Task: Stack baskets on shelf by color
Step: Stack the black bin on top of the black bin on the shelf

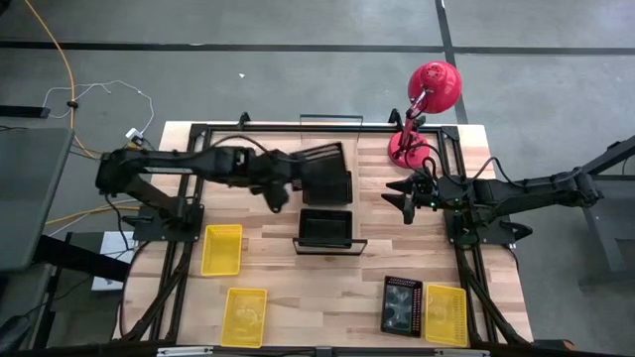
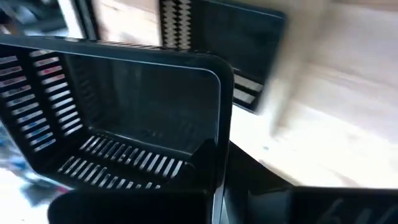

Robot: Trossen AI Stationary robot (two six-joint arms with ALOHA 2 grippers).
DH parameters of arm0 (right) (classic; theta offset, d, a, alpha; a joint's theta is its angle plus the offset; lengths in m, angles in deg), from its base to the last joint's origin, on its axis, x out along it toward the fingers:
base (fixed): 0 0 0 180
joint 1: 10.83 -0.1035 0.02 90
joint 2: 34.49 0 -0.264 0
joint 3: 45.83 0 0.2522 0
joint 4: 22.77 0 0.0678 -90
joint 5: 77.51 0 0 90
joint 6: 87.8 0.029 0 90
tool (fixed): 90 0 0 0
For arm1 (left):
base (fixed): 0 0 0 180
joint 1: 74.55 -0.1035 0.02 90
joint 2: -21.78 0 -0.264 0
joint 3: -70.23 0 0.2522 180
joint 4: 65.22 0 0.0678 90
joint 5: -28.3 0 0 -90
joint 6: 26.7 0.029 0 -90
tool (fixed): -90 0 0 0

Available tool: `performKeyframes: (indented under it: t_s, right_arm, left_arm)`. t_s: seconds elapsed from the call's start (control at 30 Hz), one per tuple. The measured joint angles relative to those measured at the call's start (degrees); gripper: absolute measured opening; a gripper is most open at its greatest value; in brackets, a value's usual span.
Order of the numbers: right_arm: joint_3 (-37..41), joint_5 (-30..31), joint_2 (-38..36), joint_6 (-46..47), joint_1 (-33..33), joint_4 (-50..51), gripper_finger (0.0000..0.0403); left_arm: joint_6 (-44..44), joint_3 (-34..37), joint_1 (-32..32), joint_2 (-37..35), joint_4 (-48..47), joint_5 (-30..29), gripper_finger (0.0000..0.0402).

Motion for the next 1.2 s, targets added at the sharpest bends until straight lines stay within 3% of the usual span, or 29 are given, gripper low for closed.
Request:
performKeyframes:
  t_s: [0.2,0.5,1.2]
  right_arm:
    - [0.00,-0.07,-0.01,0.00,0.00,0.00,0.0206]
    - [0.00,1.62,-0.02,0.32,0.00,-0.01,0.0206]
    - [0.00,2.01,-0.02,0.66,0.00,-0.40,0.0206]
  left_arm:
    - [4.11,0.00,-0.41,5.79,8.92,-0.61,0.0000]
    - [6.10,0.02,-2.67,11.72,7.78,1.46,0.0000]
    - [3.52,0.02,-4.49,13.17,3.95,8.87,0.0009]
